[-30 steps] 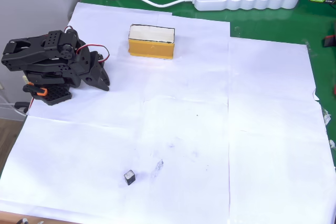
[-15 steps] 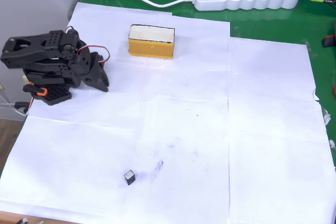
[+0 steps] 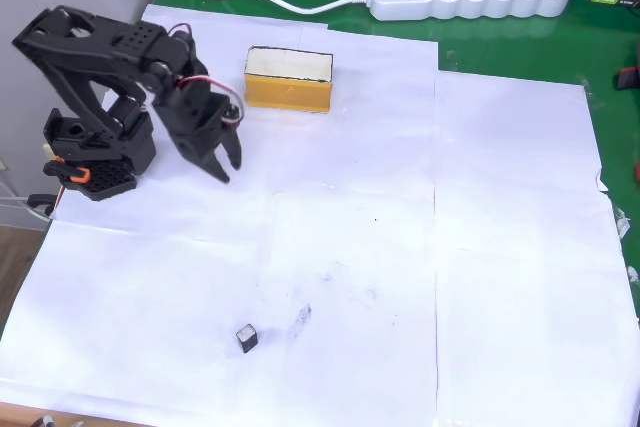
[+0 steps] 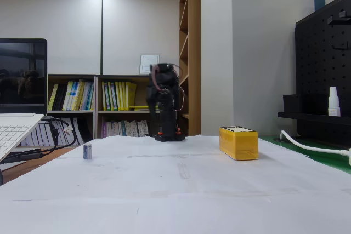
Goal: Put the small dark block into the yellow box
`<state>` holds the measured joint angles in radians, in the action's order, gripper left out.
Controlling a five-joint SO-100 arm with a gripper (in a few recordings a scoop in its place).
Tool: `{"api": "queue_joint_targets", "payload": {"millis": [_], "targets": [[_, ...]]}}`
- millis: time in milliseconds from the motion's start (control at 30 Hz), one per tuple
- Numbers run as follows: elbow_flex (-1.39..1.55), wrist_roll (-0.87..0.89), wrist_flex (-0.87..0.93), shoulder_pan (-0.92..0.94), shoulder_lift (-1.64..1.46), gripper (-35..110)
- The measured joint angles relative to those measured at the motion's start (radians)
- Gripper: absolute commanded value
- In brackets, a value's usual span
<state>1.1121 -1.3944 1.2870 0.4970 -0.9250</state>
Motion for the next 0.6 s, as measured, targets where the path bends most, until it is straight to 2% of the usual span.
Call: {"api": "queue_joint_targets", "payload": {"millis": [100,367,600], "targets": [[0.098,-0.043,-0.021,0.106,-0.130,19],[0.239,-0.207,-0.311,0.299,-0.472,18],[0.337,-0.250,-0.367,0.379,-0.624,18]]}}
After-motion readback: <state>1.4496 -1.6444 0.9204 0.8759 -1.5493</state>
